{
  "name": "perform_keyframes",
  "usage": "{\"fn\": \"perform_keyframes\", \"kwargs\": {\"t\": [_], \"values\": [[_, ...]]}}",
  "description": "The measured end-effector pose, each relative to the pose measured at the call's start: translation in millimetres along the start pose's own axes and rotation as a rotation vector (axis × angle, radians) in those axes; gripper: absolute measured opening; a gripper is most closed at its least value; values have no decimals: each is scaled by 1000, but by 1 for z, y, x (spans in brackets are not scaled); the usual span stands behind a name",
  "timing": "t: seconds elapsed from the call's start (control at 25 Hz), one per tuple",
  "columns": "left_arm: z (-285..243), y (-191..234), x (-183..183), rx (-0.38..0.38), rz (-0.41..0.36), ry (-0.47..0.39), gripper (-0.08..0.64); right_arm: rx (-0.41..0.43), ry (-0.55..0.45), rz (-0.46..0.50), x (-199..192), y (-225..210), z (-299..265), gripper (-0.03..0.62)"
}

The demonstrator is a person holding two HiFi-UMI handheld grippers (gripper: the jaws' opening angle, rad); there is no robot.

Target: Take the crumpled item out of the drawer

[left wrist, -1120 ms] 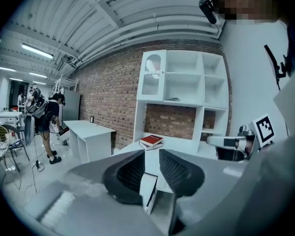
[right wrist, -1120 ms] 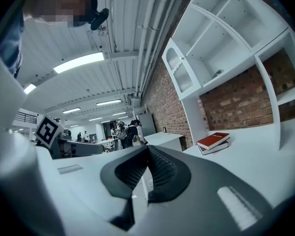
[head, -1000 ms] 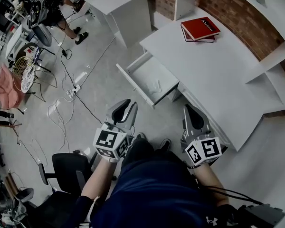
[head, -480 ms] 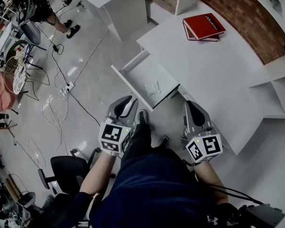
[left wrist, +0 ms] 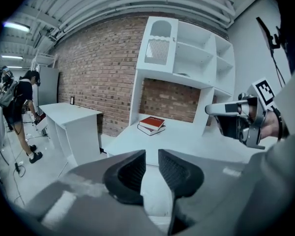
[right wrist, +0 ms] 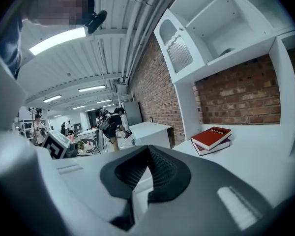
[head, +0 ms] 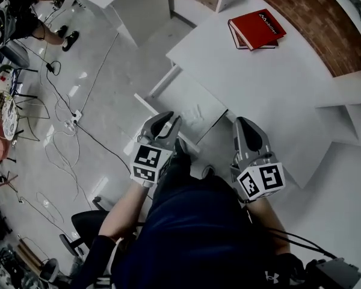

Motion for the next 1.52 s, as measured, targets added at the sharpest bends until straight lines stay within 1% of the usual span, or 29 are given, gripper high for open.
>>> {"fn": "perform_keyframes", "kwargs": {"t": [0.2,0.4,0.64,0.96,1.12,1.2,1.28,1.36,1.44,1.52], "values": [[-16,27,9,-27,11,-10,89,-44,24,1,-5,-2,-22,3],[-22,50,17,-38,15,-13,89,-65,26,6,-4,-3,-44,3],[-42,66,19,-41,-4,-4,89,-97,23,12,-7,-25,-61,3],[-70,76,33,19,-35,-18,89,-54,13,5,-10,-55,-91,3],[-92,86,37,41,-72,-1,89,-41,10,8,-12,-77,-111,3],[-109,88,31,26,-98,34,89,-35,12,7,-13,-87,-118,3],[-129,89,16,-18,-122,99,89,-36,20,-2,-15,-95,-125,3],[-149,83,-7,-88,-143,194,89,-40,33,-14,-17,-101,-127,3],[-167,73,-39,-170,-155,307,89,-44,46,-29,-24,-107,-128,3],[-184,65,-71,-257,-188,412,89,-48,59,-45,-36,-114,-129,3]]}}
Point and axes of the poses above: the fingertips, and each gripper's own axes: z backward along the fingers, y to its left, x out of its top, the point moved 7 cm from there along z, backward along the fingers, and after that the axes turned 10 degrees about -y, right-handed, at the moved point
